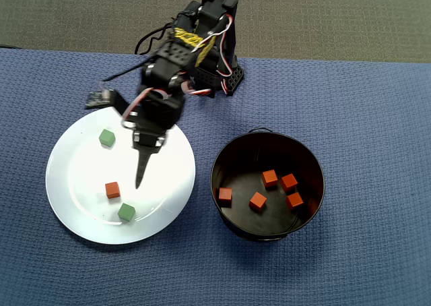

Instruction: Pick up the red cubes from the white plate and place them in the black recipient

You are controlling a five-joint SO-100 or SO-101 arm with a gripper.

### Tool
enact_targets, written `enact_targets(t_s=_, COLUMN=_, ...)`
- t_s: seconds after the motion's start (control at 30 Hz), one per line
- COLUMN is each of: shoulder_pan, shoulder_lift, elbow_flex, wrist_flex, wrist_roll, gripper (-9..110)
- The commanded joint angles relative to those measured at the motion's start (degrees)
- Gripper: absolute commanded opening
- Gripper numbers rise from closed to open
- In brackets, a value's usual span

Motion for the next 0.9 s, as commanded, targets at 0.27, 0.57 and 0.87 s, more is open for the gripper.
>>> enact_targets(t_s=0.27, shoulder_pan=12.22, shoulder_lift=-10.46, elbow_flex=-6.59, wrist_flex=-5.62, wrist_roll=0.26, gripper=28)
enact_targets(t_s=0.57, shoulder_pan=10.37, shoulder_lift=-23.29, elbow_flex=-14.06, wrist_flex=-6.06, wrist_roll=-3.25, gripper=25)
enact_targets(t_s=0.87, shoulder_pan=9.14, shoulder_lift=-34.89, elbow_flex=-28.83, wrist_flex=3.16, wrist_roll=-3.78, gripper=25)
